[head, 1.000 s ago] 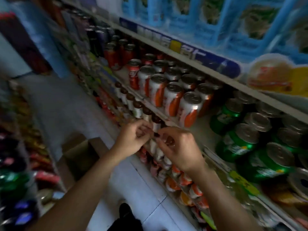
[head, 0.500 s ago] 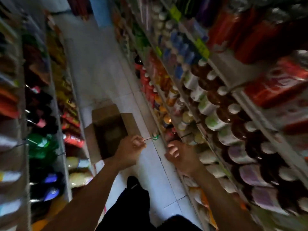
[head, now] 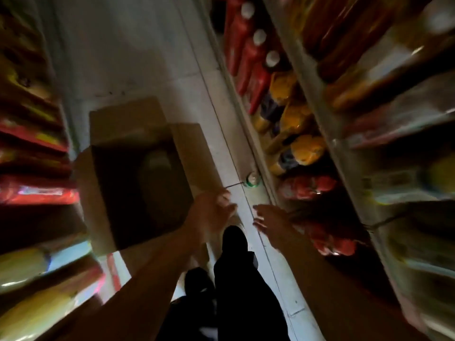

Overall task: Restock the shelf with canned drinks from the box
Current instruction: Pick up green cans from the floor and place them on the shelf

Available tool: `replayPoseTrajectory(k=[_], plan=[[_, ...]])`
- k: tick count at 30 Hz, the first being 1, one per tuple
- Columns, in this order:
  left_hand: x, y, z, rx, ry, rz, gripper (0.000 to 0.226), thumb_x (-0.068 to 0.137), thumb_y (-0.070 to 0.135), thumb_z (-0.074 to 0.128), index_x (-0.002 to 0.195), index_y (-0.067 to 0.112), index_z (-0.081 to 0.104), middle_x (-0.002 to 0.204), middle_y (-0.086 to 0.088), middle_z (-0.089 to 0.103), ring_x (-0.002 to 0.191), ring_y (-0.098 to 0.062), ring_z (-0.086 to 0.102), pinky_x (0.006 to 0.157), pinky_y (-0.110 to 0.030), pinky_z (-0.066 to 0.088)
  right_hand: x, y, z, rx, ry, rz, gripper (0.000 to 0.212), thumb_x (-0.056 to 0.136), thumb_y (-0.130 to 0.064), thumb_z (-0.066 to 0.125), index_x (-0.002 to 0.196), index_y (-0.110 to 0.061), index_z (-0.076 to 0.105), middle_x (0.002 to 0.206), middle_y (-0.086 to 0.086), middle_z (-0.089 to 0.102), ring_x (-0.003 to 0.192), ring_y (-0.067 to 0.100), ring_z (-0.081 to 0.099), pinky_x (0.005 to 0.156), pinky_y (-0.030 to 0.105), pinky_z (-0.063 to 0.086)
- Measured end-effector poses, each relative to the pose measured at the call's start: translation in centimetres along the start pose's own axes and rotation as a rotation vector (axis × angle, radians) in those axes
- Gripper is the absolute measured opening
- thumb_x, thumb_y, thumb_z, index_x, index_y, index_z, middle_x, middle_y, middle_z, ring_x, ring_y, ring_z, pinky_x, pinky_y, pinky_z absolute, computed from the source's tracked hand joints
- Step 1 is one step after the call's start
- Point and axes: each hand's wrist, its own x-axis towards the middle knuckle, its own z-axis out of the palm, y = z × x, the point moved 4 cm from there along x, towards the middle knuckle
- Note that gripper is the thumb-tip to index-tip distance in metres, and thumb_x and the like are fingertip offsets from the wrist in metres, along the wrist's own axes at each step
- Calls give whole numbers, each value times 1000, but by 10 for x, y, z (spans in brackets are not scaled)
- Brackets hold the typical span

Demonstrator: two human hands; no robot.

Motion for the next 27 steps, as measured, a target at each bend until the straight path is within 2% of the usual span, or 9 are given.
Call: replayPoseTrajectory(k=[2,4,6,12,14,16,17,23,27], plan=[[54,-30,23,52,11,57,28,86,22,69,112,12,66,91,7,61,95,-16,64,87,-22,50,77,14,7,-19,28,-31,35,87,-4,67,119,-9,53,88,10,56,75,19,52,73,31,48],[95,-49,40,116,-11,114,21,86,31,68,103,19,63,92,10,58,92,-6,63,78,-3,39,139,22,10,-105,93,-96,70,73,-22,80,132,-14,44,116,12,61,95,21,58,87,35,50],[142,-72,58,154,-16,177,20,87,30,70,104,22,62,91,16,58,84,3,59,69,-5,40,209,33,12,-270,158,-167,106,51,-44,85,142,-21,38,139,11,52,115,22,56,101,42,47],[218,-92,78,280,-90,256,34,85,32,74,114,20,60,108,6,63,90,-5,58,74,-15,46,278,23,30,-498,260,-446,123,65,-26,91,157,-23,8,162,10,15,149,29,19,118,47,29],[232,-97,80,289,-53,260,34,83,33,75,111,21,61,106,7,63,91,-6,58,78,-22,50,296,22,34,-475,292,-536,123,64,-20,92,156,-25,11,159,6,21,146,23,25,114,32,36],[241,-99,81,294,-45,254,33,82,34,76,109,22,61,102,9,62,89,-5,57,80,-25,50,306,17,36,-466,302,-627,114,68,-8,87,156,-23,17,152,-1,32,134,7,31,96,-3,32],[245,-101,83,303,-55,248,33,82,34,76,109,22,61,102,9,62,88,-4,56,80,-25,49,311,15,36,-486,306,-674,107,71,-3,84,155,-22,21,150,0,36,130,2,32,86,-10,29],[261,-109,95,381,-115,240,41,80,34,78,115,22,60,113,7,64,91,-2,53,81,-22,46,326,16,31,-545,372,-704,78,71,-12,81,139,-26,47,129,-3,56,111,8,53,79,17,50],[265,-107,100,334,-117,248,48,76,25,82,117,21,58,115,7,62,95,-2,53,75,-15,41,326,14,30,-570,408,-739,69,68,-11,80,131,-20,52,119,1,60,103,11,56,68,8,41]])
